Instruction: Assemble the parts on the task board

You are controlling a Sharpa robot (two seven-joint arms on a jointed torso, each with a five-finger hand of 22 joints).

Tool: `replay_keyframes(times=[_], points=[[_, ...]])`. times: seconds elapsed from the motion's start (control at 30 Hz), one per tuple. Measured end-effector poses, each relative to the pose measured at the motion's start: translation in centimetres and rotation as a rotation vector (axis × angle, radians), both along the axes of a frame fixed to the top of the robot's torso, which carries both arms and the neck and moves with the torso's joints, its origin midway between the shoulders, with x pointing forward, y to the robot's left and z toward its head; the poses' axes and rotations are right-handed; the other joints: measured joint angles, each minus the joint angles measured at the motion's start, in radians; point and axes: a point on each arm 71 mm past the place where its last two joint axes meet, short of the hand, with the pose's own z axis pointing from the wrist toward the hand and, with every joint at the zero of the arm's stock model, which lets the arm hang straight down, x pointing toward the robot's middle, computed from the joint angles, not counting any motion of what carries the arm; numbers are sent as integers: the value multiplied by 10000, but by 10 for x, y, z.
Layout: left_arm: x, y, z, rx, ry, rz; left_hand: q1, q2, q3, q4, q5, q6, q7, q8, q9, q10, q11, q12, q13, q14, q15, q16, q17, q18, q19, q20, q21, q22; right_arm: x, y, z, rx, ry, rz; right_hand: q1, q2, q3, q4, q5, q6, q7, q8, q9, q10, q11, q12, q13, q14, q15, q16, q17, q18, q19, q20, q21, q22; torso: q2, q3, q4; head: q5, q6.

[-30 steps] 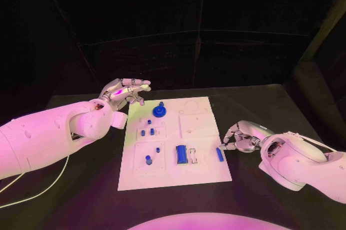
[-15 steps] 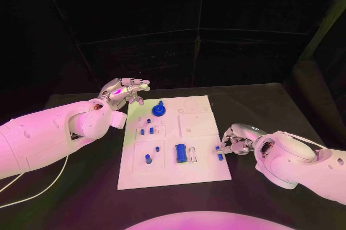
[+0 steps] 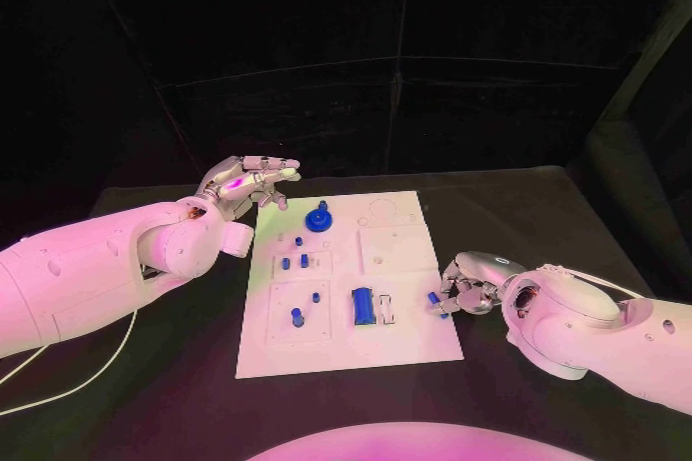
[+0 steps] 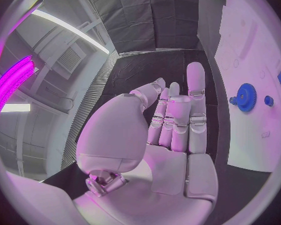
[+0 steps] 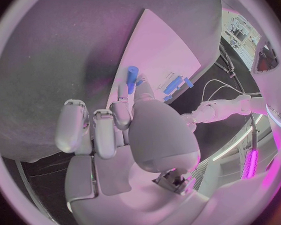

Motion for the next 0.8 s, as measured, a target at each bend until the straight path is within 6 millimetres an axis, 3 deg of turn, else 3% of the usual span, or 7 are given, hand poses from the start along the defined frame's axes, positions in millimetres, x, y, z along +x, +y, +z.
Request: replay_keyframes(times=[0.1,0.3,0.4,0.63,0.77,0.8], points=[[0,0,0,1,2,1,0,0,0,0,0,0,0,0,0,0,0,0,0,0,0,0,0,0,0,0,0,0,1,3,0,-81,-71,110,212,69,93,-176,-1,21,5,-95,-4,-38,-36,-9,-4,0,1,0,0,0,0,0,-40,-4,0,1,1,17,-2],[0,0,0,0,5,-4,0,0,0,0,0,0,0,0,0,0,0,0,-1,0,0,0,0,0,0,0,0,0,3,12,2,-211,-255,415,928,344,701,-785,-536,13,9,-293,-137,-78,-69,-122,-87,4,2,-38,-1,0,4,-71,-55,-32,0,4,1,58,23],[0,1,0,2,6,1,0,0,0,0,0,0,0,0,0,-37,-37,0,-1,0,0,0,0,0,0,0,0,-10,4,15,3,-291,-358,538,988,286,994,-1036,-539,10,7,-439,-169,-177,-39,-207,-112,22,-15,-38,-1,0,3,-71,-80,-43,0,4,1,72,12],[0,1,0,6,8,10,0,0,0,0,0,0,0,0,0,-36,-37,-1,-1,0,0,0,1,0,0,0,0,-10,4,17,4,-296,-448,641,1068,287,1840,-1094,296,12,78,-886,-365,-274,-16,-366,-224,22,-14,-38,-2,0,3,-71,-79,-30,0,7,-6,113,-21],[0,1,0,6,9,8,0,0,0,0,0,0,0,0,0,-36,-36,-1,-1,0,0,0,1,-1,0,0,0,-10,2,18,5,35,-173,472,921,427,2855,-996,627,24,202,-1242,-539,-292,1,-386,-188,21,-13,-38,-2,0,3,-71,-79,53,-2,8,-7,117,-30],[0,1,0,6,10,8,0,0,0,0,0,0,0,0,0,-36,-37,-1,-1,0,0,0,1,-1,0,0,0,-10,1,18,5,138,-92,418,828,332,3075,-818,697,44,218,-1316,-565,-292,1,-387,-150,21,-12,-38,-2,0,3,-71,-79,77,-3,8,-7,117,-31]])
